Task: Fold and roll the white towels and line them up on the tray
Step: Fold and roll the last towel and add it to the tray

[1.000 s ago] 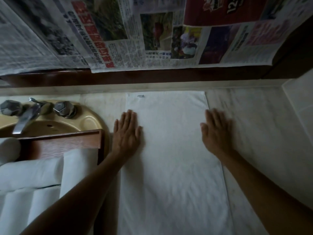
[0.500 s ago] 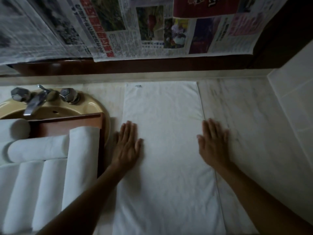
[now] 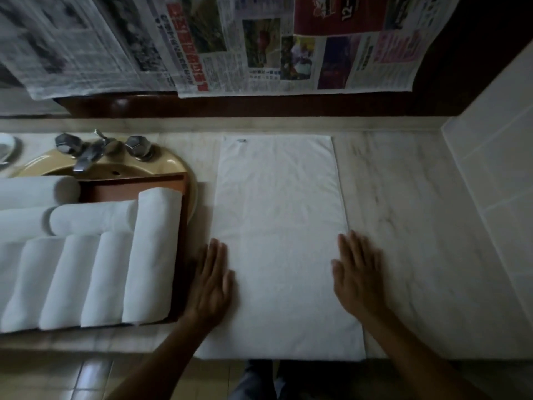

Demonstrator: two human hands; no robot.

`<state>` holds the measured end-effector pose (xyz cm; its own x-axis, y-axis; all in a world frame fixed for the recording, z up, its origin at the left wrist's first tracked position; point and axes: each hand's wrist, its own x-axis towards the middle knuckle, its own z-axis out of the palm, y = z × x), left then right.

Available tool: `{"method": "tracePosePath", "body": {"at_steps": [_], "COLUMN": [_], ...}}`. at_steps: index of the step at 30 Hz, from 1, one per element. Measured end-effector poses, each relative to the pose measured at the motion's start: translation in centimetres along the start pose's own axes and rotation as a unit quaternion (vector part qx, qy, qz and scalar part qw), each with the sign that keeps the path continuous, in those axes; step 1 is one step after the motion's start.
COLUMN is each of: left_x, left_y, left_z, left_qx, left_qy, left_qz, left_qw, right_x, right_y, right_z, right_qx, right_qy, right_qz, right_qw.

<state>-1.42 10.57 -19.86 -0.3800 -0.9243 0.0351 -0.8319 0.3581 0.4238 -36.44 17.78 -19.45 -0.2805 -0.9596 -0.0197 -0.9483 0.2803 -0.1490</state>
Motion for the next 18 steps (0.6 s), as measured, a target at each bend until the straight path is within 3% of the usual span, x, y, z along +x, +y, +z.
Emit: {"method": "tracePosePath", "body": {"at_steps": [3, 8, 12, 18], "left_x": [-1.4, -4.4, -7.2, -8.9], "left_y": [2.1, 9.1, 5.6, 2.6], "left_z": [-0.1, 3.3, 2.5, 0.6], "left_qx": [-0.025, -0.028, 0.035, -0.005], "left_qy": [0.016, -0.006, -0.023, -0.005], "left_qz": [-0.030, 0.002, -0.003, 0.018], "left_qw": [0.999, 1.000, 0.999, 1.000], "right_x": [-1.0, -7.5, -9.3, -9.6], "right_y": [-1.3, -9.0, -5.0, -1.4], "right_z": [-0.7, 0.8, 1.3, 0.2], "right_qx": [0.023, 0.069, 0.061, 0.040], "right_qy": [0.009, -0.008, -0.011, -0.025], "right_qz": [0.029, -0.081, -0.108, -0.036], "right_qw": [0.999, 0.994, 0.992, 0.998]}}
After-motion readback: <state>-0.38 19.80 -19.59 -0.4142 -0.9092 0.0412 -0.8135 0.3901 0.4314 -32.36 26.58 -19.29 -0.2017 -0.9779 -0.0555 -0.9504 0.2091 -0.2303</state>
